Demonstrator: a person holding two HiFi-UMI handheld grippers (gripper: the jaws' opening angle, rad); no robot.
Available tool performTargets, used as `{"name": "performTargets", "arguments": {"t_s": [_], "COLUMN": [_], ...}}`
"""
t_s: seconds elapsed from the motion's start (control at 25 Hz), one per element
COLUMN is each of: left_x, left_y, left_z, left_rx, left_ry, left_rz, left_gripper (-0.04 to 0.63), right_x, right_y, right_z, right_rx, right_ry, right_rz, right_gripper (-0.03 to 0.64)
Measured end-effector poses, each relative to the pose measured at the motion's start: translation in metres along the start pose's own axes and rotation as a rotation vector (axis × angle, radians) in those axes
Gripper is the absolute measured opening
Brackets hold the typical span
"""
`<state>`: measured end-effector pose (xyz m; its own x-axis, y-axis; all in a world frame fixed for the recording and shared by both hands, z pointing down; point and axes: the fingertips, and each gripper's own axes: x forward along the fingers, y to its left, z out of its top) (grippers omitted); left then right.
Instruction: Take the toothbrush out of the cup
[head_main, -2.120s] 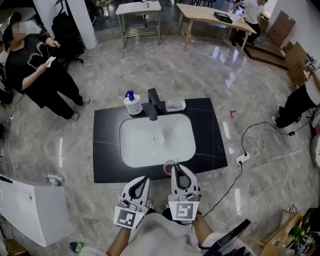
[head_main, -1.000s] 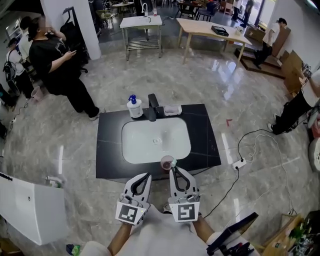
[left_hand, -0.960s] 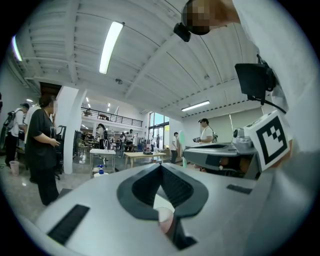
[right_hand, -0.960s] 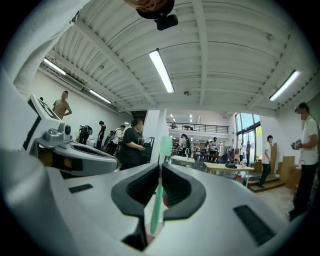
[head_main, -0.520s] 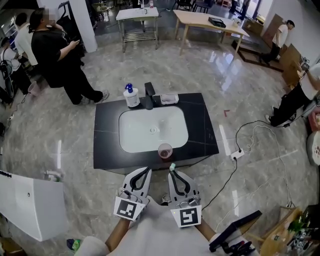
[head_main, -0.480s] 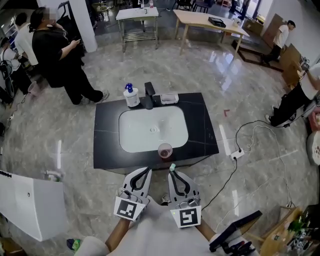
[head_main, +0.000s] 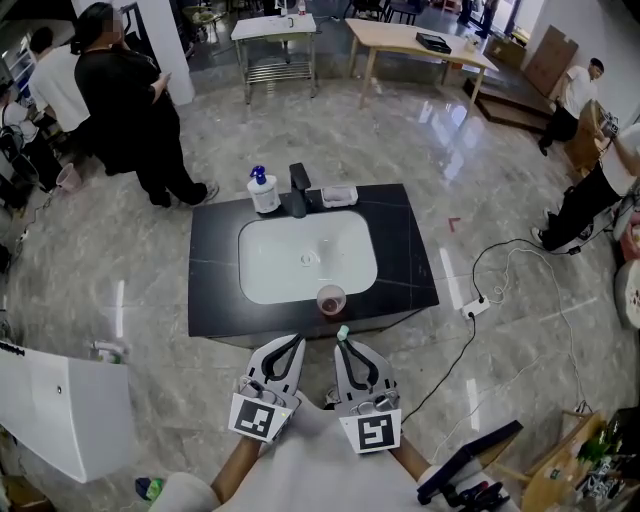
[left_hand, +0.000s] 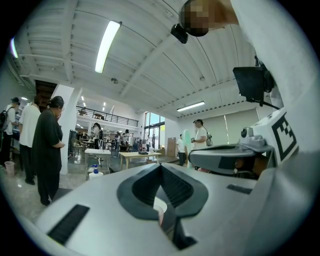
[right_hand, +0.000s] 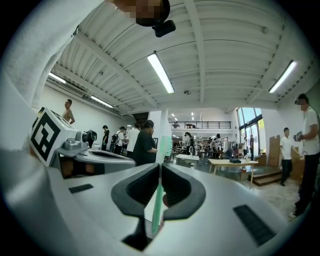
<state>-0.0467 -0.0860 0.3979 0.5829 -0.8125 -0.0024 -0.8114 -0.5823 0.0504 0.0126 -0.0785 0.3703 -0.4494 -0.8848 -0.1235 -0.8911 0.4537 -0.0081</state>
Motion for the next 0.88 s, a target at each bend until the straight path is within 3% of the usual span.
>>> {"name": "performTargets", "arguments": {"t_s": [0.88], "left_x": [-0.004], "left_y": [0.01], "left_z": [0.002], "left_rx": [0.016], "left_ry": [-0.029], "left_rz": [0.025], "left_gripper": [-0.005], "right_x": [0.013], "right_y": [0.007], "right_z": [-0.004], "right_rx": [-0.03], "right_ry": [-0.02], "right_rz": [0.029], "right_gripper": [0.025]}}
